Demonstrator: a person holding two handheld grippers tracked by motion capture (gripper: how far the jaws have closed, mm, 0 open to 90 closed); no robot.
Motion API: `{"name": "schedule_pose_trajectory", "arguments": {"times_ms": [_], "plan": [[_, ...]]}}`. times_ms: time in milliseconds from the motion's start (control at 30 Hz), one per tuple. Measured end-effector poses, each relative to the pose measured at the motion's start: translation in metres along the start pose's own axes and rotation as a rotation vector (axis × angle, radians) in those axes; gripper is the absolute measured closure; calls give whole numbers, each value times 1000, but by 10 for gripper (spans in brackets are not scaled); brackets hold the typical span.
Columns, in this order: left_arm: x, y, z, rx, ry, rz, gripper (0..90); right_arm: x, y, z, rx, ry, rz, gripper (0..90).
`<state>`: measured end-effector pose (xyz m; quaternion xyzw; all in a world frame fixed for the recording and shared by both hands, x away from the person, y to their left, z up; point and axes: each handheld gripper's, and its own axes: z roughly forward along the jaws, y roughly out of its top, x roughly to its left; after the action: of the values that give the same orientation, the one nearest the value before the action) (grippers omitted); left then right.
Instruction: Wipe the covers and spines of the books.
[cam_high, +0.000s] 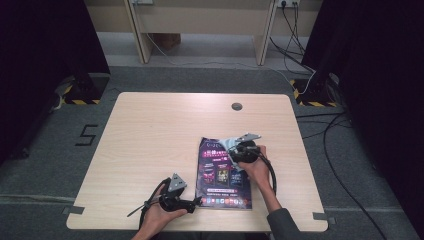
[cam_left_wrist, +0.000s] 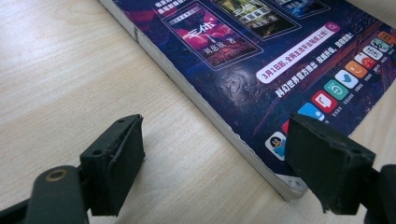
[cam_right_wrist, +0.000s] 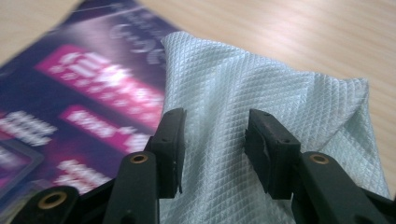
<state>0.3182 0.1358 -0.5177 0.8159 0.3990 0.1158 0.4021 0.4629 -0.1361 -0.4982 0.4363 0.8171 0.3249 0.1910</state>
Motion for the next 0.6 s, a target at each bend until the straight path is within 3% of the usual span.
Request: {"name": "schedule_pose_trajectory", "arguments": {"times_ms": [133, 233, 333, 600], "plan": [[0, 0, 0, 0, -1, 0, 189, -14, -4, -2, -6, -27, 51, 576], [0, 0, 0, 1, 1, 0, 188, -9, -2, -2, 2, -49, 31, 587], [0, 0, 0, 0, -2, 1, 188, 6, -1, -2, 9, 16, 16, 578], [1, -1, 0, -1, 0, 5, 187, 78, 8, 3, 33, 210, -168, 572]]}}
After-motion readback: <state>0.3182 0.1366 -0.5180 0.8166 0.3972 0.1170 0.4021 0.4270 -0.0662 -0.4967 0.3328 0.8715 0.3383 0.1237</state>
